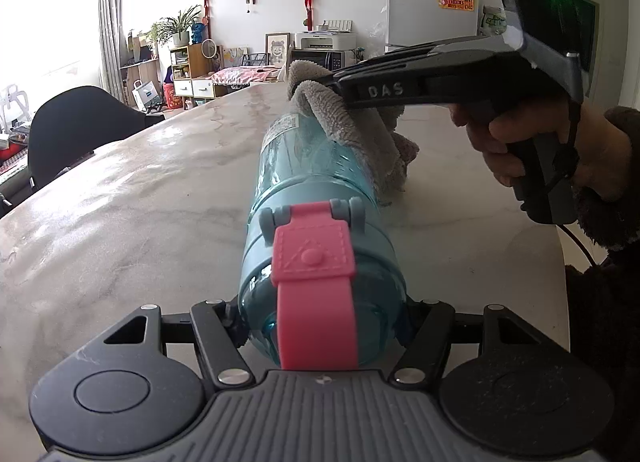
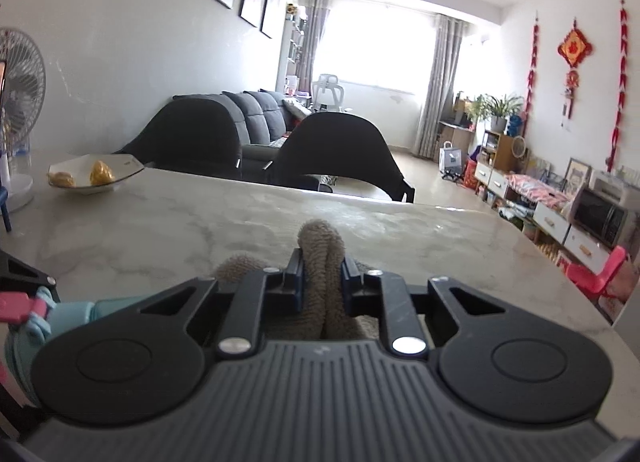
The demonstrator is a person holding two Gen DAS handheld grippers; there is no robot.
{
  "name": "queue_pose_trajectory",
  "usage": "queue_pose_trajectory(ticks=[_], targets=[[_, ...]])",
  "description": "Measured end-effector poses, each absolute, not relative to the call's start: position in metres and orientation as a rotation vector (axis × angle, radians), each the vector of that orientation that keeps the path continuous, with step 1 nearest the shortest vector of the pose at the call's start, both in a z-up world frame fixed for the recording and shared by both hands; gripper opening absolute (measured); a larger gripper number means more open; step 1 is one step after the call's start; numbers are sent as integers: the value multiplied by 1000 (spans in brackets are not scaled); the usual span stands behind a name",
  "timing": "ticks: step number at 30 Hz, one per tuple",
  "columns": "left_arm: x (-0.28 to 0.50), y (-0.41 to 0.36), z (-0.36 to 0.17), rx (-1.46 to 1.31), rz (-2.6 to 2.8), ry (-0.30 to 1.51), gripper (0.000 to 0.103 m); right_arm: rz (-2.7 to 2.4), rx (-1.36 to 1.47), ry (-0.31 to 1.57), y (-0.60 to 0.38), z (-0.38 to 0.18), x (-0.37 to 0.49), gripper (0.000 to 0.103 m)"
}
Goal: Clean container
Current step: 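Rub the towel along the bottle's side above the pink strap with the right gripper, then wipe the towel back and forth over the bottle's side with the right gripper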
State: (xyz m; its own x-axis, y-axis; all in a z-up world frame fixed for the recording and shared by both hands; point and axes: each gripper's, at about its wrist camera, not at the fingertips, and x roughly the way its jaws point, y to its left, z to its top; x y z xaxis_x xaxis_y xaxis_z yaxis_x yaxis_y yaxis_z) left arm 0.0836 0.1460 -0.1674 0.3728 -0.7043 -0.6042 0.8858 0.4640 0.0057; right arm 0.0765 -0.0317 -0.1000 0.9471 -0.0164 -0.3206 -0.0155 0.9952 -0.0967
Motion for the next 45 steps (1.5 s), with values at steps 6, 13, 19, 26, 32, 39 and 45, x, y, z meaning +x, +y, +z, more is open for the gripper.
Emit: queue_pose_trajectory(ticks=[6,13,19,26,32,39,45], targets=[[79,150,-167,357,-1047,580,67,178,0,287,-40,-84,52,16],[80,147,-167,356,-1047,580,67,428,-18,278,-17,-88,25,18],[82,145,-167,355,-1047,581,67,447,-88,280,-5,-104,27,24],[86,142,-166,353,-1048,582,67,334,-60,286,-27,-105,31,24],[85,142,-166,353,-1048,583,67,253,-15,295,-45,-112,40,24],[84,142,-166,352,-1049,584,67,202,-12,294,-52,-115,46,25],[81,143,-165,352,-1049,584,67,164,-67,291,-52,-115,45,25]])
